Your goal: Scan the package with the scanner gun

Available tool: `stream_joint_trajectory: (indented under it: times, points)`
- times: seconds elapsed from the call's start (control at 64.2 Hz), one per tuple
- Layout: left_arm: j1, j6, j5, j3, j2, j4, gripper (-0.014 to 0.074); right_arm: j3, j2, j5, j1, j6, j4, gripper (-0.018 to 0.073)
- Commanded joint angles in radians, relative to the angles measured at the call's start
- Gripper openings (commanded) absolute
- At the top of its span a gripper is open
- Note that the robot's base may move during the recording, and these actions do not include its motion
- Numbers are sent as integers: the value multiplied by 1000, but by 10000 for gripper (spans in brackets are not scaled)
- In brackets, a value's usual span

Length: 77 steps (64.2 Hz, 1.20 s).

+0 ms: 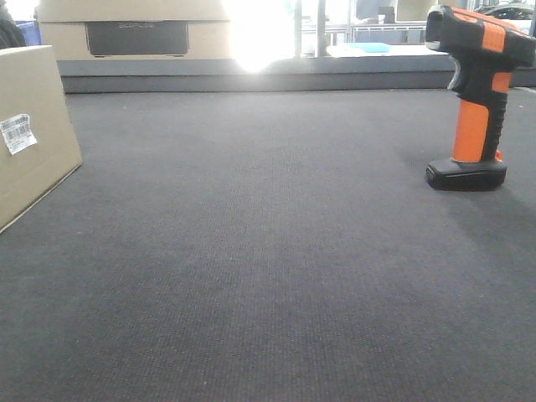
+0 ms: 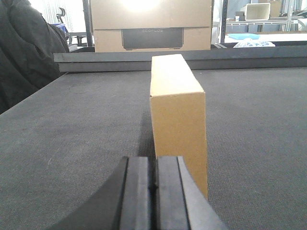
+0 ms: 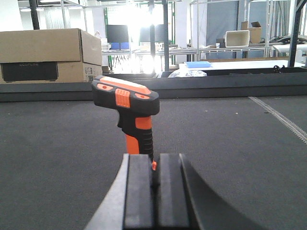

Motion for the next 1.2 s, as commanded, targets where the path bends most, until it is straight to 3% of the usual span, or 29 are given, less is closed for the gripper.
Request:
stream_joint_trajectory:
  times: [0.0,0.343,0.498,0.592,0.716,0.825,0.997,1.09,1.184]
  points:
    - [-6,-8,-20,-4,-4,3,-111,0,-2,-22,1,-1,0,-155]
    - [-4,-8,-173,-4,-4,3,-111,0,-2,-20,1,-1,0,-155]
    - [-4,-8,-346,-4,-4,-11,-111,-12,-2,-69,1,-1,9,-155]
    - [-4,-8,-388,-26,-4,-67,-111,-104,-2,-52,1,-1,9,-155]
    - [-6,-8,-236,-220,-2,-99,-111,-302,6,59,1,-1,9,-155]
    - [-6,-8,27,-420,98,-93,-91,-461,108,213,1,-1,9,-155]
    - [-6,-8,268,-676,327,-93,132,-621,299,276,1,-1,46,-147]
    - [-8,-8,325,-773,440,-95,305,-679,404,294,1,-1,69,-20]
    - [-40,-8,333,-827,527,-95,441,-717,497,301,1,-1,69,249]
